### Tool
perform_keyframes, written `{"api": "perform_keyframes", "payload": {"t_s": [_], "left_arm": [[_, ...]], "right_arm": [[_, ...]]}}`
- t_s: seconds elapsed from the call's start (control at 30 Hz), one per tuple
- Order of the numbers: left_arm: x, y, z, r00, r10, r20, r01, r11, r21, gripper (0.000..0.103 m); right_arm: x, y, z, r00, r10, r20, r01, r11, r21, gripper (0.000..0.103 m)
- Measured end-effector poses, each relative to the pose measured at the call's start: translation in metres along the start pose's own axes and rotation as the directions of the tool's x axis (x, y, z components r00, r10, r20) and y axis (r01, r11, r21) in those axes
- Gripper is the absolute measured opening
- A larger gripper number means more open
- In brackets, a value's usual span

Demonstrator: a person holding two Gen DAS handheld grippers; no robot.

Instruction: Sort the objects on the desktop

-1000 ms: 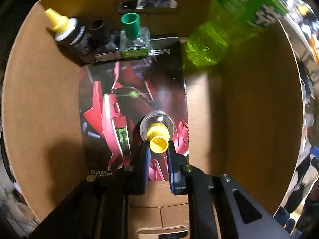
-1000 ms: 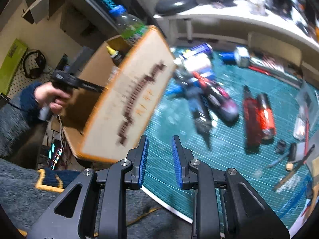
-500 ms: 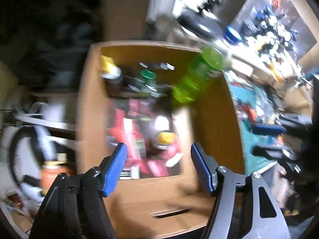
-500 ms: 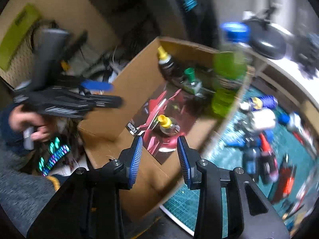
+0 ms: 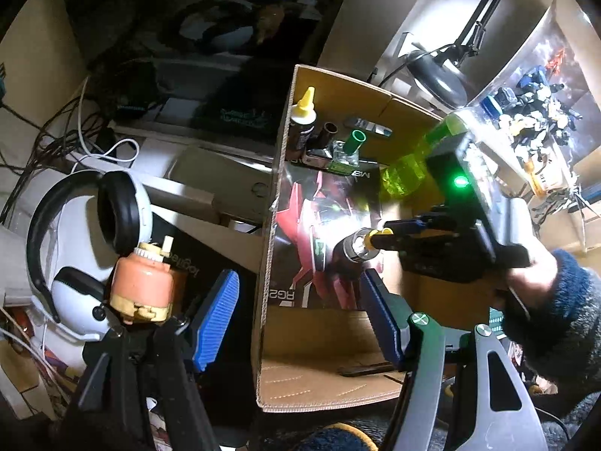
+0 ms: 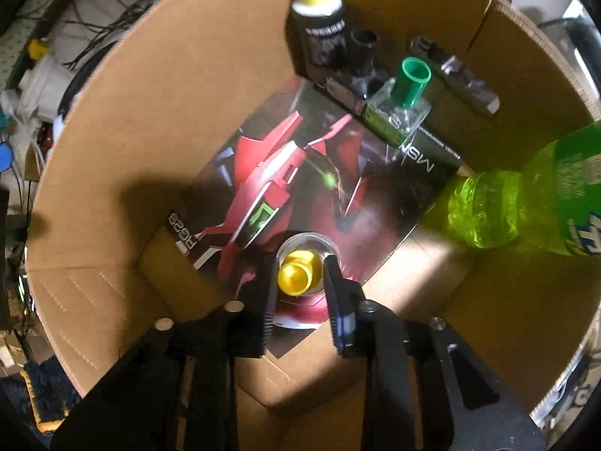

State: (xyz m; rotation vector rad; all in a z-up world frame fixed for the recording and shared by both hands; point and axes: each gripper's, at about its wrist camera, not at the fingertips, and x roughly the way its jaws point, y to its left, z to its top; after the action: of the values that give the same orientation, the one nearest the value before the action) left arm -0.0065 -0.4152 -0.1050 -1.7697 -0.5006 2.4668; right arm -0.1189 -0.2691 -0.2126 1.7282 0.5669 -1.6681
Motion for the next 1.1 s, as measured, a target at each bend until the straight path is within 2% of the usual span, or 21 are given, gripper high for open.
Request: {"api": "perform_keyframes", "payload": {"t_s": [0.1, 0.4, 0.6, 0.73, 0.87, 0.93, 1.07, 1.1], "left_arm": [[0.003, -0.002, 0.006, 1.000, -0.025, 0.001, 0.025, 1.000, 0.012, 0.067], [0.013, -0.004, 0.023, 0.997, -0.083, -0.001, 0.083, 0.996, 0.027, 0.067], [0.016, 0.004, 0.028, 0.995, -0.094, -0.008, 0.094, 0.996, 0.004, 0.067], [0.019, 0.008, 0.030, 0.995, -0.093, -0.020, 0.093, 0.996, -0.001, 0.067], [0.020, 0.011, 0.031, 0.996, -0.088, -0.029, 0.088, 0.996, 0.000, 0.067], [0.021, 0.012, 0.032, 0.996, -0.088, -0.034, 0.088, 0.996, -0.001, 0.067], [0.022, 0.009, 0.035, 0.995, -0.094, -0.039, 0.094, 0.996, 0.008, 0.067], [0.023, 0.008, 0.035, 0.995, -0.096, -0.040, 0.096, 0.995, 0.012, 0.067]], "right_arm": [[-0.003, -0.005, 0.003, 1.000, -0.014, -0.010, 0.014, 1.000, 0.010, 0.016], [-0.035, -0.043, 0.035, 0.989, -0.133, 0.066, 0.125, 0.986, 0.109, 0.016], [-0.021, -0.048, 0.061, 0.966, -0.251, 0.060, 0.241, 0.961, 0.137, 0.016], [-0.002, -0.042, 0.069, 0.939, -0.342, 0.037, 0.336, 0.935, 0.116, 0.016], [0.006, -0.042, 0.072, 0.924, -0.379, 0.047, 0.372, 0.921, 0.114, 0.016], [0.005, -0.041, 0.073, 0.924, -0.379, 0.051, 0.372, 0.921, 0.111, 0.016], [-0.012, -0.032, 0.069, 0.930, -0.356, 0.085, 0.349, 0.933, 0.088, 0.038], [-0.020, -0.027, 0.066, 0.935, -0.342, 0.097, 0.335, 0.939, 0.079, 0.039]]}}
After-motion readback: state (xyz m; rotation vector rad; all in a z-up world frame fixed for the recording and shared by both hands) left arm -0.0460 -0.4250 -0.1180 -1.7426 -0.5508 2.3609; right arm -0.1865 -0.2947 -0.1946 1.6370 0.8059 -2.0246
